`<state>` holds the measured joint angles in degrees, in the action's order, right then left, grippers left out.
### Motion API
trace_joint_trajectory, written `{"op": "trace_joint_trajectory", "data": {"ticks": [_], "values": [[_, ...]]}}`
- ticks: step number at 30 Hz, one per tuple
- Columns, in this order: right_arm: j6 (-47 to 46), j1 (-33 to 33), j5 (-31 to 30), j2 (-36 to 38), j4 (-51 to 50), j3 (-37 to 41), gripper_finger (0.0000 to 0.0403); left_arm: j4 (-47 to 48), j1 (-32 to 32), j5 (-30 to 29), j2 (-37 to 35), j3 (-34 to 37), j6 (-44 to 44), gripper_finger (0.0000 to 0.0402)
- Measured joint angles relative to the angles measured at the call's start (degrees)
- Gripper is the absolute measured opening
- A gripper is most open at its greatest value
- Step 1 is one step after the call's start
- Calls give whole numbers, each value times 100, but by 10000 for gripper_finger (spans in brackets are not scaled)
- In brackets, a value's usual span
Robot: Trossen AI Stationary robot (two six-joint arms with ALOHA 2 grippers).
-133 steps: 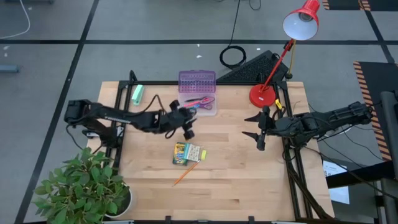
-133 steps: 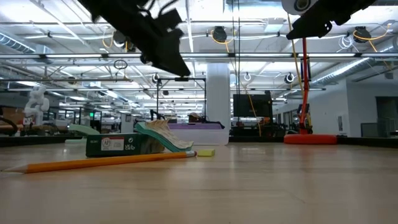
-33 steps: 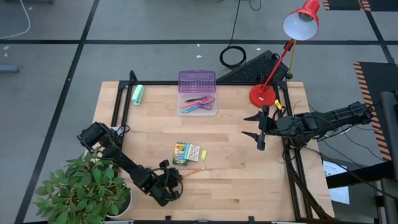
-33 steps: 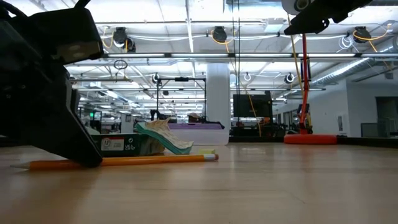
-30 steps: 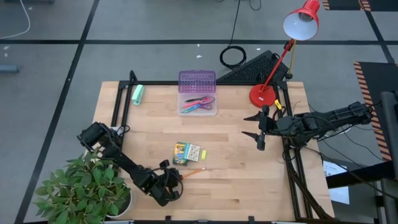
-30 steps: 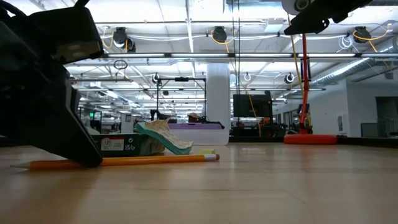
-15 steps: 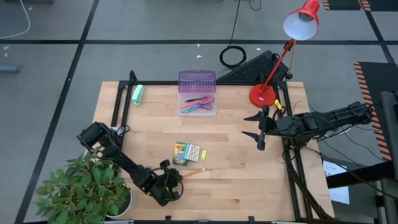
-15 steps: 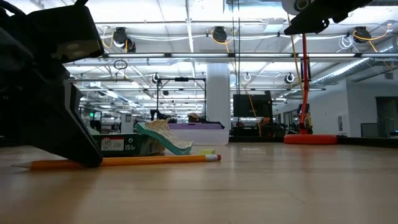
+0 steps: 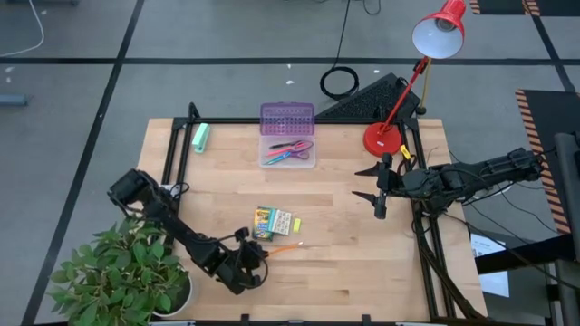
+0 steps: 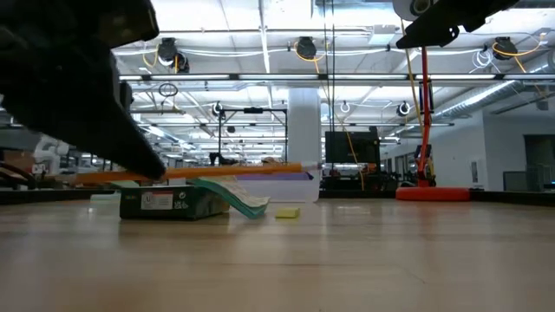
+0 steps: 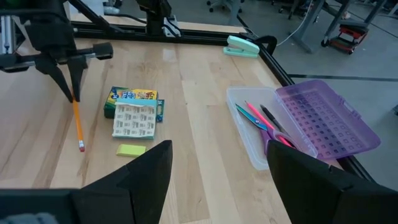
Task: Pack school essentials
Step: Put the yellow pencil into the purple supply box
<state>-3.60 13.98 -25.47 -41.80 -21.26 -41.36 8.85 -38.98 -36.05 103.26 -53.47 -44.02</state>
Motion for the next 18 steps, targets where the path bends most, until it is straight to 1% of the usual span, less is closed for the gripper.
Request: {"op": "trace_joint_trajectory", "data": {"ticks": [6,11,18], "values": [[0,0,0,2,0,2,256,-242,192,16,-24,-3,456,31],[0,0,0,0,0,2,256,-516,441,297,-24,-7,582,31],[0,0,0,0,0,2,256,-1026,767,347,-24,-9,1198,31]]}}
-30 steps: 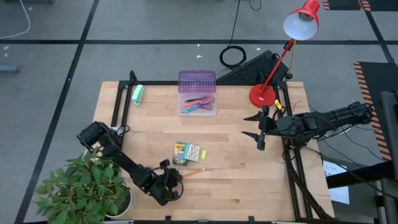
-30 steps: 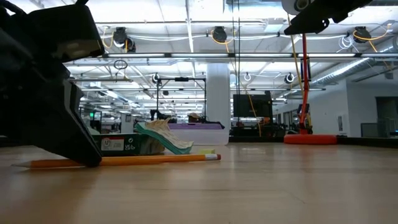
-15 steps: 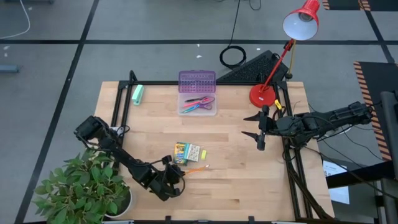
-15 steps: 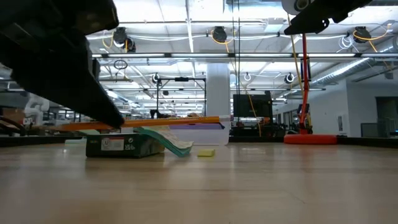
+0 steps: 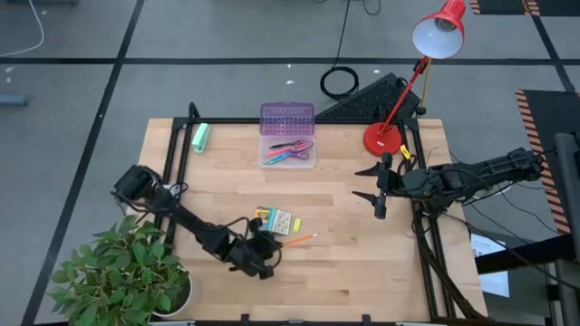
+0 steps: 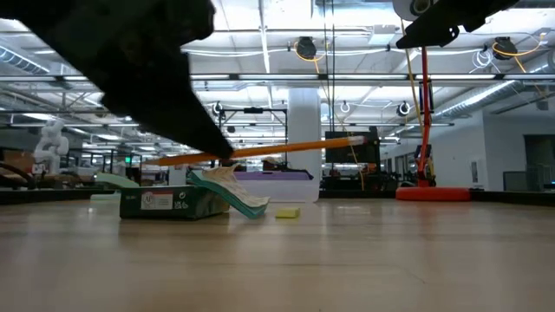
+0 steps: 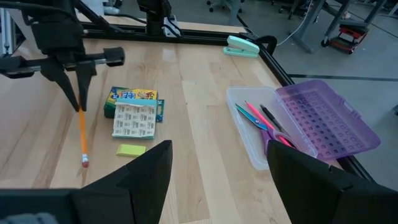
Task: Pack school essentials
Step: Put the yellow pencil into the purple supply box
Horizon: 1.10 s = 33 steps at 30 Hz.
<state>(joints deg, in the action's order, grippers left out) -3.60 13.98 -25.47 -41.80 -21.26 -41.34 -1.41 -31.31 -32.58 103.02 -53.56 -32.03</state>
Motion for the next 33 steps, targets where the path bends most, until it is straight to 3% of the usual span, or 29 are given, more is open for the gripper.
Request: {"op": "trace_joint_trajectory", "data": {"ticks": [11,25,33], "values": [[0,0,0,2,-2,0,256,-827,710,330,-2,-2,1065,31],[0,0,0,0,-4,0,256,-1580,1599,1313,-10,-7,1937,31],[-15,0,0,2,-41,0,256,-1621,2059,1535,-63,-9,2322,31]]}}
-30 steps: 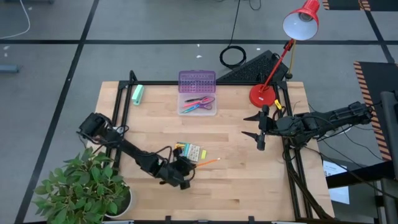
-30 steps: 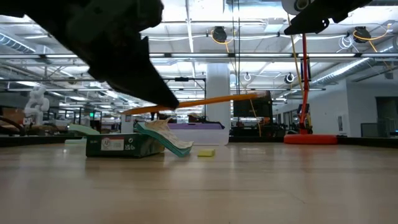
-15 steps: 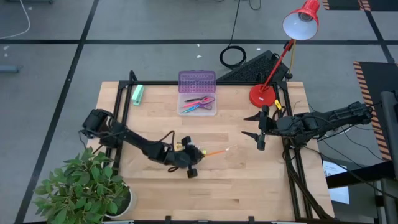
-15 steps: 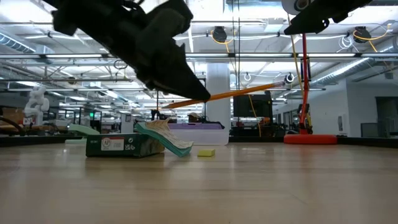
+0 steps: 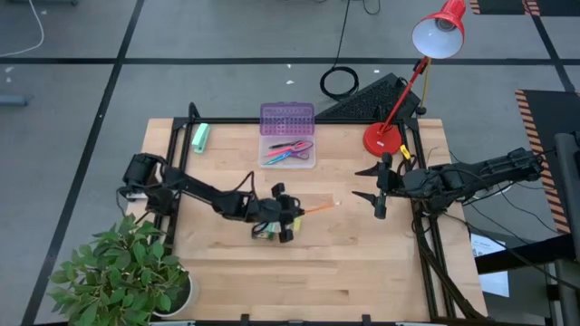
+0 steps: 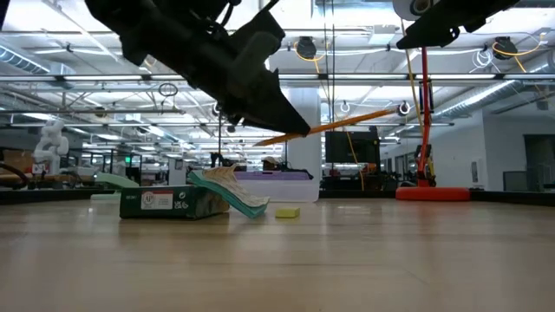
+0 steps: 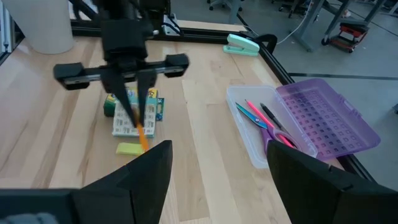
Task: Pack school essentials
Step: Put the yellow pencil into the purple supply box
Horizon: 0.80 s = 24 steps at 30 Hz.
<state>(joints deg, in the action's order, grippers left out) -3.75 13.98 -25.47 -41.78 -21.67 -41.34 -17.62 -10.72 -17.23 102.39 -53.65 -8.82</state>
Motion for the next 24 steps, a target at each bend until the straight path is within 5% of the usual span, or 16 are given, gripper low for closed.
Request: {"op": "trace_joint_trajectory", "data": {"ticks": [16,24], "values": [[-7,0,2,-2,-4,-2,256,965,1265,131,-1183,-2,947,31],[-28,0,2,-2,-9,-2,256,1274,2014,229,-1201,-2,1221,31]]}}
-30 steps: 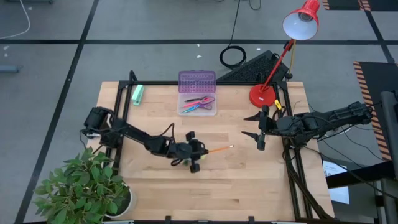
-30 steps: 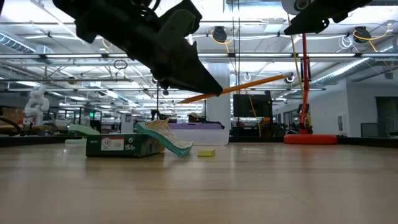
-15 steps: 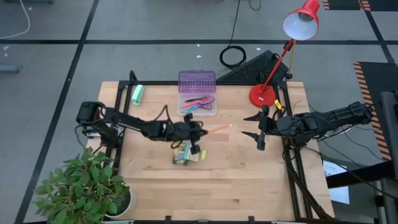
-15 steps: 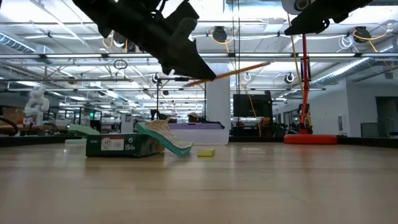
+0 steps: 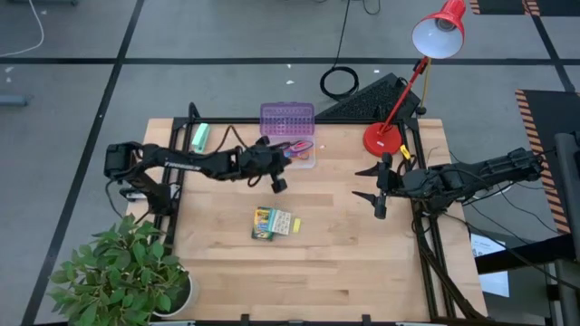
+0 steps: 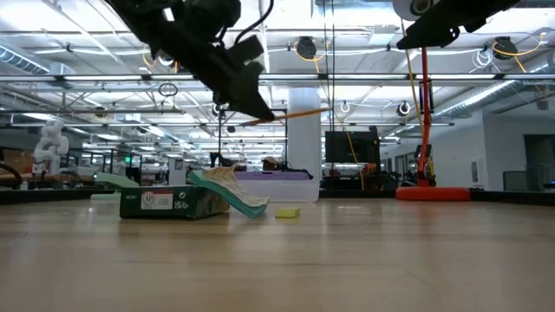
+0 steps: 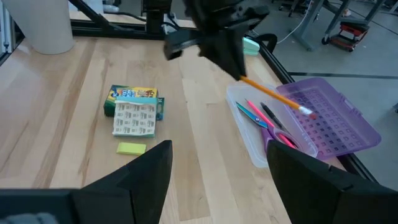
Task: Pack school essentials
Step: Put the yellow pencil into the purple supply box
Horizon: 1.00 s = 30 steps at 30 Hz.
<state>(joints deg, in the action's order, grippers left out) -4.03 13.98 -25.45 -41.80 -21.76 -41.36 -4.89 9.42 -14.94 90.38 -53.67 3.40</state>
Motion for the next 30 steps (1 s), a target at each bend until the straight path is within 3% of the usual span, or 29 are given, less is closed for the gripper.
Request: {"op": "trace_joint_trajectory", "data": {"ticks": [16,30], "values": [[-176,0,21,0,-83,0,256,594,891,427,36,4,342,31],[-236,0,22,0,-79,0,256,584,1269,466,38,4,613,31]]}}
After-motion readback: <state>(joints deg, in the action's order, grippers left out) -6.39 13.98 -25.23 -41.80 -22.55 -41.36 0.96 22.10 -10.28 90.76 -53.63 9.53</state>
